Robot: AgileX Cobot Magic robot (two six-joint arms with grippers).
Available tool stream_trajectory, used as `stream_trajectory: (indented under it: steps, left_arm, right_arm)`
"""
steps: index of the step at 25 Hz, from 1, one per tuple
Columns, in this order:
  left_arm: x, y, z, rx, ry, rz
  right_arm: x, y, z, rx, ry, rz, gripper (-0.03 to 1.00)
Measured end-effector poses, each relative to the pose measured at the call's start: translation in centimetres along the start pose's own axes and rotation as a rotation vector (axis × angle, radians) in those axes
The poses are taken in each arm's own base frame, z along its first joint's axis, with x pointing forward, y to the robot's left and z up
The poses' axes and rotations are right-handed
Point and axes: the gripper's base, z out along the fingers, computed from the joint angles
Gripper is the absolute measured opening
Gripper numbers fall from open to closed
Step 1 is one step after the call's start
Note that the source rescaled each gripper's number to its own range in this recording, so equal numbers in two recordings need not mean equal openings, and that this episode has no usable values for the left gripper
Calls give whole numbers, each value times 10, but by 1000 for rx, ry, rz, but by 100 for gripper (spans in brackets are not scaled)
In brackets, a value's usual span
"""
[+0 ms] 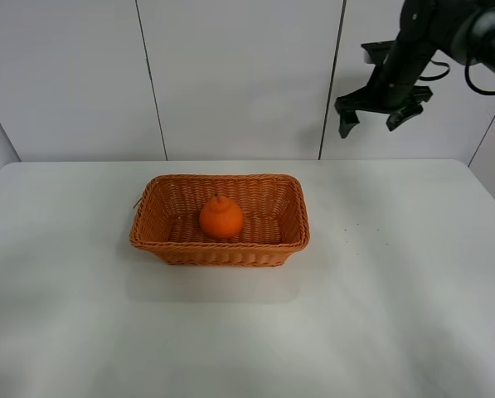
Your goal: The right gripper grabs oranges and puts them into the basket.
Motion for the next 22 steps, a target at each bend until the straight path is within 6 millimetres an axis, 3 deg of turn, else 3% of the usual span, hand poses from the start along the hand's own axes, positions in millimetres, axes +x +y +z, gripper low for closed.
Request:
stream_trajectory:
  steps: [3,6,15,19,22]
  left_arm:
    - [0,0,0,0,0,0]
    - [0,0,0,0,0,0]
    - [0,0,0,0,0,0]
    - [0,0,0,0,0,0]
    - [0,0,0,0,0,0]
  right_arm:
    - [2,-32,0,16,0,64,100]
    - [4,-47,-1,12,0,102,100]
    - [12,-44,-19,1,10,106,100]
    - [32,-41,-38,-2,48,107,100]
    - [59,-37,-57,-6,95,109,100]
